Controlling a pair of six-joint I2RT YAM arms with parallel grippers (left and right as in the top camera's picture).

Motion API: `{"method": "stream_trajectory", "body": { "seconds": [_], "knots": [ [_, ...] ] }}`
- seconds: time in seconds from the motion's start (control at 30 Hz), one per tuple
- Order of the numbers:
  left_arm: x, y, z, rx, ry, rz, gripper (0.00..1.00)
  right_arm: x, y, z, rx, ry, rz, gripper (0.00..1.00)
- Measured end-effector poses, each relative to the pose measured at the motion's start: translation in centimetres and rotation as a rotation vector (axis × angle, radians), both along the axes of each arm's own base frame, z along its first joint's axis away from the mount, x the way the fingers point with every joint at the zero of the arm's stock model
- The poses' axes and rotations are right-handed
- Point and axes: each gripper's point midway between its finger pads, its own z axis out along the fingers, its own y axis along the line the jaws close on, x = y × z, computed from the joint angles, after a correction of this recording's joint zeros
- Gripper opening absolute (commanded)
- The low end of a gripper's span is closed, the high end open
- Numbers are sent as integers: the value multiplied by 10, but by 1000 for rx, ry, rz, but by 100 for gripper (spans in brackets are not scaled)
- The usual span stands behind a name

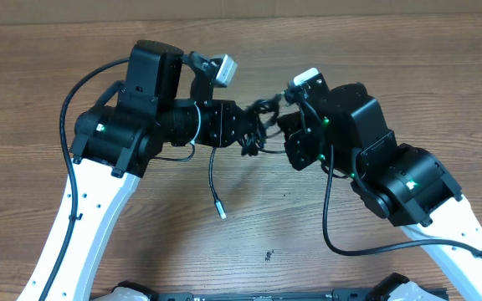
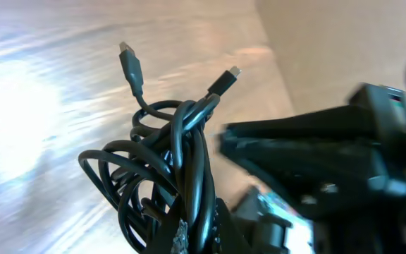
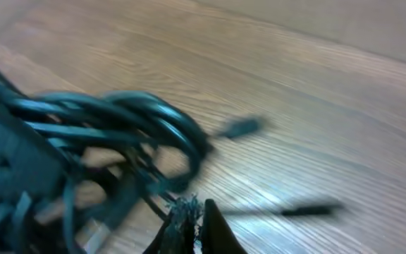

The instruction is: Untangle cables

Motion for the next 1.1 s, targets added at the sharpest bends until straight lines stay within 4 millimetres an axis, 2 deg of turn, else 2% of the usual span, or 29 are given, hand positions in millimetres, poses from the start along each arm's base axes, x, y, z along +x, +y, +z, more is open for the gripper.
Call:
{"method": "stream_trajectory", "body": {
  "seconds": [0.13, 0.3, 0.47, 0.6, 1.1],
  "knots": [
    [11, 10, -7, 59, -12, 73, 4, 1, -10, 6, 8, -11, -45, 5],
    [15, 13, -9, 84, -31, 93, 4, -13, -21, 26, 44, -50, -60, 5],
    [-2, -2, 2, 40, -170, -137, 4, -27, -31, 41, 71, -85, -68, 5],
    [-15, -11, 11, 2, -288, -291, 4, -29, -37, 43, 65, -94, -82, 5],
    [-24, -14, 14, 57, -643, -557, 4, -28, -42, 41, 43, -98, -108, 5]
  ]
}}
